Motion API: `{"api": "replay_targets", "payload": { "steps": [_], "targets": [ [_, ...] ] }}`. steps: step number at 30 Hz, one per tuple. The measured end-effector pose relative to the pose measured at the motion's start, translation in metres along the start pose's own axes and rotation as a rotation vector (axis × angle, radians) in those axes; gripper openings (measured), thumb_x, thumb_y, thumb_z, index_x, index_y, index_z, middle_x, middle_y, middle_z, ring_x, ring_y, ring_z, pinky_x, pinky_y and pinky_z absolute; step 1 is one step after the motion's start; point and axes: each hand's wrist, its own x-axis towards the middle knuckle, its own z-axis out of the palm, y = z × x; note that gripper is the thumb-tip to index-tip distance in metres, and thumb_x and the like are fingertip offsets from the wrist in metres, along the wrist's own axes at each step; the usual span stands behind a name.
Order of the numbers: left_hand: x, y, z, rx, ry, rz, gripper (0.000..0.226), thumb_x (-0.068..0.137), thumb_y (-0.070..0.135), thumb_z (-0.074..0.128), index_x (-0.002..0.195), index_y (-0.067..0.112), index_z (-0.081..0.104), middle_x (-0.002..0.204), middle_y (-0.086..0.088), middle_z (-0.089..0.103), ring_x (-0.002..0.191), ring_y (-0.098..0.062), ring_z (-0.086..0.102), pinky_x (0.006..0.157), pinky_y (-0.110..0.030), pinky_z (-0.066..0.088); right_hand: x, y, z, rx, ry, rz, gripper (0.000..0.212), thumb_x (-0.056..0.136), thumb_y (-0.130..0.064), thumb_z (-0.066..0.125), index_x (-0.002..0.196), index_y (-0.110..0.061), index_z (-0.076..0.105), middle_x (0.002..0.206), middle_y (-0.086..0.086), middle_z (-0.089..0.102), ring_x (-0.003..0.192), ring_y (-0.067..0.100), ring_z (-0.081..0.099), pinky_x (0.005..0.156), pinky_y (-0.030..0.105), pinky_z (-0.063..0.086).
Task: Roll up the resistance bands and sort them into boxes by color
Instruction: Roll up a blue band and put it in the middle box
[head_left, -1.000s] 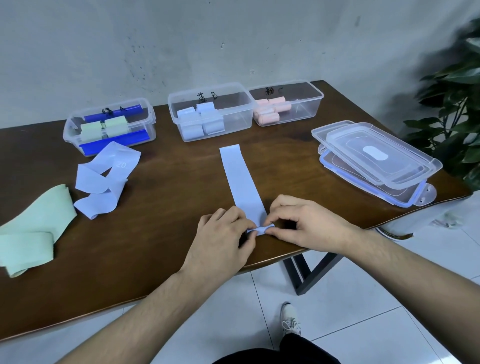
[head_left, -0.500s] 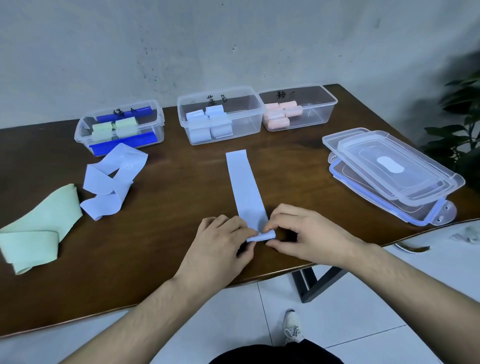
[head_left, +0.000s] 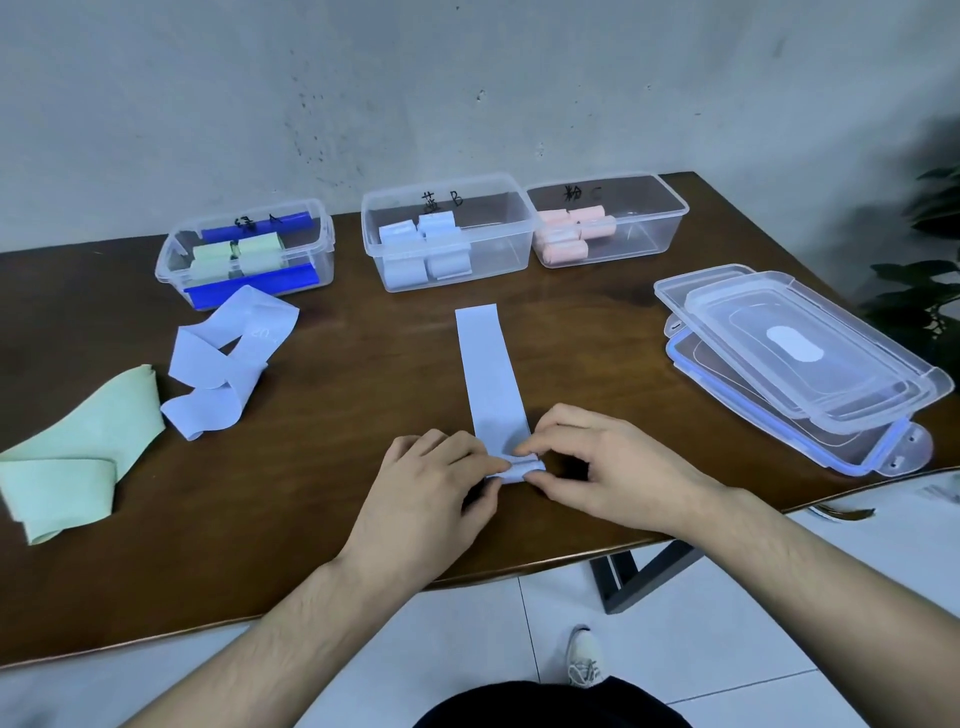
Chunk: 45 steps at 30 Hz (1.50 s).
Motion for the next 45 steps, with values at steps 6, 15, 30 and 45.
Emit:
{"api": "replay_targets", "payload": {
  "steps": [6,15,30,45],
  "targets": [
    [0.006,0.001,-0.002,0.015,-0.022,-0.037,0.023,0.093,0.033,0.053,0.103,0.031,0.073,0.097,0.017,0.059,0.085,-0.007,0.052,0.08,-0.023,0.033,0.003,0.002,0.0,-0.005,-0.017,-0.007,0.02,0.092,-0.029,0.069,0.112,-0.031,0.069,0.105,-0.024,0.052,0.082,0.006,0.056,0.071,0.014,0.043],
    [0.007,-0.003,-0.001,0.043,-0.046,-0.018,0.02,0.085,0.027,0.072,0.105,0.028,0.072,0.098,0.014,0.063,0.084,-0.01,0.055,0.079,-0.025,0.036,0.01,0.003,-0.003,-0.041,-0.04,0.012,0.025,0.094,-0.033,0.065,0.118,-0.029,0.07,0.106,-0.02,0.054,0.094,0.001,0.055,0.075,0.018,0.047],
    [0.013,-0.001,-0.006,-0.044,-0.112,-0.071,0.021,0.092,0.032,0.062,0.11,0.029,0.074,0.099,0.017,0.061,0.086,-0.002,0.044,0.077,-0.021,0.032,0.01,0.003,-0.004,-0.014,-0.069,0.044,0.023,0.093,-0.03,0.066,0.116,-0.031,0.07,0.103,-0.022,0.056,0.09,-0.003,0.053,0.07,0.008,0.037],
    [0.016,-0.008,-0.002,-0.099,-0.038,-0.073,0.019,0.091,0.03,0.062,0.108,0.028,0.07,0.104,0.016,0.062,0.09,-0.006,0.05,0.075,-0.027,0.046,0.014,0.004,-0.005,-0.006,-0.047,0.057,0.024,0.092,-0.027,0.067,0.115,-0.032,0.069,0.11,-0.024,0.055,0.088,0.002,0.056,0.071,0.011,0.042]
  ]
}}
